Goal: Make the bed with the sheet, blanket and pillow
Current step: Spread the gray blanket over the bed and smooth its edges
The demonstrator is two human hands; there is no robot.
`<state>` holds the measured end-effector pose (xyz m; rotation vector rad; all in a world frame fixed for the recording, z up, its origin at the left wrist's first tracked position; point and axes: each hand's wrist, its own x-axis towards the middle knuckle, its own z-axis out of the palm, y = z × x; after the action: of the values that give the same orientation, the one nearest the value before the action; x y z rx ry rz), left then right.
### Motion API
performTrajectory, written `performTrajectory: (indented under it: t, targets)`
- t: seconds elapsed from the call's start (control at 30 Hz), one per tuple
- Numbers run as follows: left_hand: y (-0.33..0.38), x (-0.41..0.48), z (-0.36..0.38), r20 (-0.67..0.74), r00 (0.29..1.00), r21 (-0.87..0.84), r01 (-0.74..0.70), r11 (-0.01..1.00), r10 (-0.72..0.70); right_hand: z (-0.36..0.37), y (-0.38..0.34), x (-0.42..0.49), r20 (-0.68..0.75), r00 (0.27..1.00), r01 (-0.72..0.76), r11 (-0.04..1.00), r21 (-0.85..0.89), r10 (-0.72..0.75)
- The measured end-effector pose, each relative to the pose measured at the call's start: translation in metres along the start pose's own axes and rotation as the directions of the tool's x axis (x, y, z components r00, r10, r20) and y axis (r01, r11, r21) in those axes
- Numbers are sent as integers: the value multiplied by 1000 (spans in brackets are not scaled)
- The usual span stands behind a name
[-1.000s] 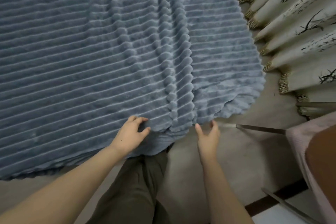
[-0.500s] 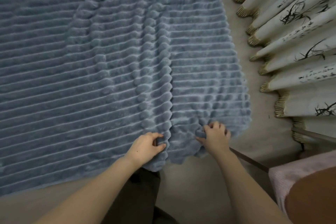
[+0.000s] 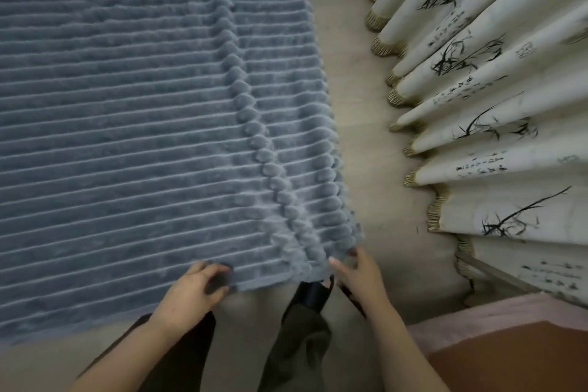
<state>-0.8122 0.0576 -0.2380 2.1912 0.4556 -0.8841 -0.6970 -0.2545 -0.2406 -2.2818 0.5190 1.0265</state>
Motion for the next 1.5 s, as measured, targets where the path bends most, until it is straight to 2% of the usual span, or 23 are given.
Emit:
performTrajectory:
  t: [0.07, 0.1, 0.13, 0.27, 0.4, 0.43, 0.5, 0.57, 0.63, 0.77, 0.87, 0.97, 1.03, 1.1, 1.17, 1.23, 1.27, 1.3, 1.33, 1.37, 1.4, 1.43, 1.5]
  targets:
    - [22, 5, 14, -32, 997, -110, 62, 992, -66, -9, -7, 16, -10, 1000, 31, 923, 385, -30]
    - [33, 8, 21, -44, 994, -166, 94, 982, -102, -11, -10, 22, 13, 999, 30, 887, 461, -41]
    - [44, 12, 29, -60, 988, -219, 124, 968, -140, -12, -14, 28, 27, 998, 34, 887, 461, -52]
    - [83, 29, 52, -102, 966, -334, 190, 923, -236, -23, -22, 47, 68, 995, 54, 977, 205, -70]
    - [104, 42, 57, -29, 968, -358, 223, 907, -249, -56, -11, 54, -74, 997, -8, 998, 56, 12]
    - [107, 45, 55, -10, 971, -346, 220, 912, -238, -61, -6, 57, -45, 998, -35, 999, -2, 35]
    - [111, 47, 50, 12, 974, -317, 219, 923, -226, -62, -3, 66, 101, 993, -53, 994, -95, 63]
    - [114, 48, 42, 13, 969, -298, 240, 924, -247, -62, -11, 77, 181, 980, -67, 991, -117, 88]
    - [116, 49, 32, -10, 966, -295, 246, 923, -260, -68, -35, 85, 152, 985, -74, 993, -88, 87]
    - [114, 51, 11, -73, 969, -328, 198, 924, -234, -76, -103, 102, 80, 994, 58, 991, 122, -68]
    - [108, 57, -2, -111, 972, -363, 156, 919, -209, -71, -153, 112, 130, 977, 152, 977, 148, -171]
    - [102, 64, -13, -132, 964, -380, 168, 910, -233, -60, -190, 125, 112, 986, 105, 983, 150, -123]
    - [99, 68, -19, -151, 953, -414, 181, 892, -264, -57, -203, 135, 34, 998, 57, 996, 75, -60]
    - [101, 75, -23, -169, 943, -446, 187, 875, -287, -61, -207, 145, -19, 997, 75, 995, -67, -76]
    - [107, 84, -27, -176, 935, -495, 185, 849, -306, -69, -207, 152, 52, 989, 150, 960, -236, -142]
    - [122, 95, -29, -191, 924, -532, 185, 826, -330, -79, -201, 158, 162, 968, 230, 937, -262, -192]
    - [132, 101, -29, -211, 916, -539, 181, 822, -341, -85, -196, 160, 149, 962, 260, 929, -262, -227]
    - [143, 108, -30, -234, 907, -545, 176, 820, -350, -94, -190, 162, 69, 960, 280, 911, -302, -272]
    - [156, 116, -31, -252, 898, -551, 171, 817, -359, -102, -184, 165, -10, 954, 274, 888, -370, -298]
    - [170, 126, -31, -263, 893, -557, 168, 814, -364, -109, -178, 170, -24, 958, 254, 878, -406, -287]
    - [184, 136, -31, -268, 891, -563, 164, 810, -366, -112, -173, 176, 27, 975, 212, 893, -398, -220]
    - [200, 147, -31, -272, 889, -572, 157, 805, -367, -111, -171, 181, 143, 980, 181, 924, -338, -139]
    - [228, 168, -31, -287, 884, -582, 145, 800, -369, -110, -176, 191, 355, 934, 117, 963, -242, -25]
